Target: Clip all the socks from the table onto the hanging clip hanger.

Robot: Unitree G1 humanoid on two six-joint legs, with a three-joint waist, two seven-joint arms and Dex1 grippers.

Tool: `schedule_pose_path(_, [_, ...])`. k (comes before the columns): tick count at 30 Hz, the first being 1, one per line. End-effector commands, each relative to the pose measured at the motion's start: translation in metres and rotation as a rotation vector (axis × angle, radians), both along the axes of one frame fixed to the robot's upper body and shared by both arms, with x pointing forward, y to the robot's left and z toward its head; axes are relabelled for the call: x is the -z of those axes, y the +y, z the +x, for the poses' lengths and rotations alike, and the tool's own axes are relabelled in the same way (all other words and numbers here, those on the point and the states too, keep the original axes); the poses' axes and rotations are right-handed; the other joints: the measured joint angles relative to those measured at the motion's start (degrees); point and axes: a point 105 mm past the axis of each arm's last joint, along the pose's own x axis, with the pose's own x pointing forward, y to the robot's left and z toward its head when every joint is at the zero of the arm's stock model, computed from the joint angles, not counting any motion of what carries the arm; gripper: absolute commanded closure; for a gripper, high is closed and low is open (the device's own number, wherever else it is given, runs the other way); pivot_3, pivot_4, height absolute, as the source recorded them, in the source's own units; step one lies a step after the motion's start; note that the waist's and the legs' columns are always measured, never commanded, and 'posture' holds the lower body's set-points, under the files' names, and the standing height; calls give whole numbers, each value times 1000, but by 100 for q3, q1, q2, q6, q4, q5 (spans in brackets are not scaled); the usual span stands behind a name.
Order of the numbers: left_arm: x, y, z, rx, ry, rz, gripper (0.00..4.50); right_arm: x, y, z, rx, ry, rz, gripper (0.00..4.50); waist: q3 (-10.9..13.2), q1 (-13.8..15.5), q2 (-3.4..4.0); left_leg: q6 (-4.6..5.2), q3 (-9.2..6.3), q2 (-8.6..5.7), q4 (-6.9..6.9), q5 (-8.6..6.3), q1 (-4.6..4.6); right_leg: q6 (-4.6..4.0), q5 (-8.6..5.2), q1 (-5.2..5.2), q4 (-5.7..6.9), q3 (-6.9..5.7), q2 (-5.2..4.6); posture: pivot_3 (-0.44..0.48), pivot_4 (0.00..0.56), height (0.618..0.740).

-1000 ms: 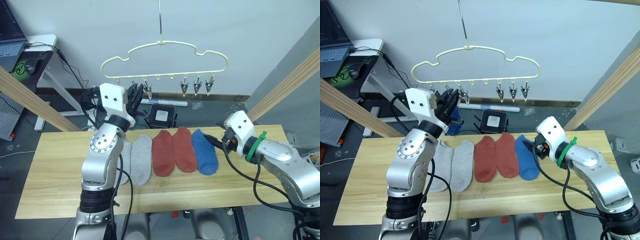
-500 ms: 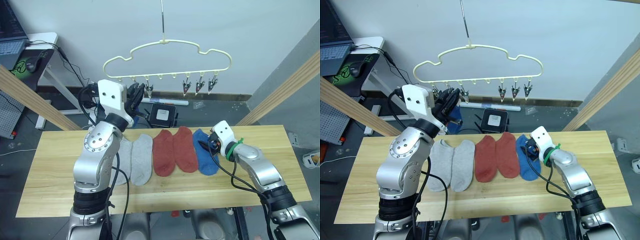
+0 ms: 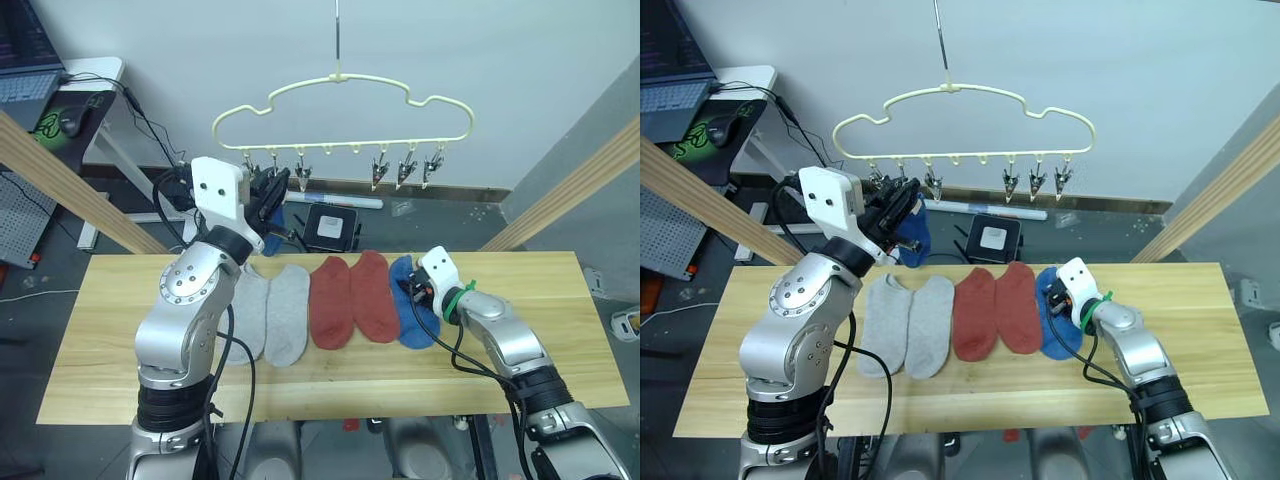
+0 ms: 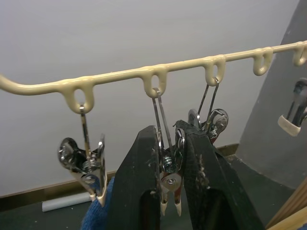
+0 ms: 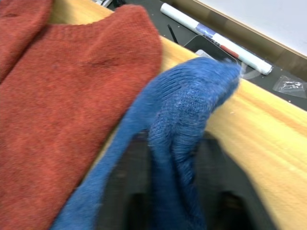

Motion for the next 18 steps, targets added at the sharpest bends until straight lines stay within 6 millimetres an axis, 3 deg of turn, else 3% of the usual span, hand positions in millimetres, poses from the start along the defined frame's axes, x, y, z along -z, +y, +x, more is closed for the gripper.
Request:
schedule_pose_path(1, [-15, 1, -9, 50, -48, -23, 4177, -8, -10, -5, 1, -37, -31, 4500, 1, 1, 1, 0, 0, 0, 0, 0, 0, 0, 0, 0, 0, 0, -1, -100, 413, 740])
schedule_pose_path(6, [-21, 6, -8, 111, -14, -90, 4200, -55, -4, -21, -148, -181, -96, 4500, 5, 8, 3, -2, 1, -3, -4, 1, -7, 2, -1, -5, -5, -1, -2, -112, 393, 740])
schedule_pose_path(11, [-26, 10, -8, 193, 32, -120, 4201, -106, 42, -46, -432, -276, -72, 4500, 6, -69, 2, -23, -3, 2, -8, 12, -2, 15, -9, -6, -4, -2, 10, -141, 377, 740])
schedule_pose_path(18, [-31, 15, -8, 283, 113, -211, 4201, -132, 101, -58, -681, -350, -69, 4500, 6, -103, 1, -26, -10, 2, -8, 14, -8, 2, -1, -8, -6, -9, 8, -145, 361, 740])
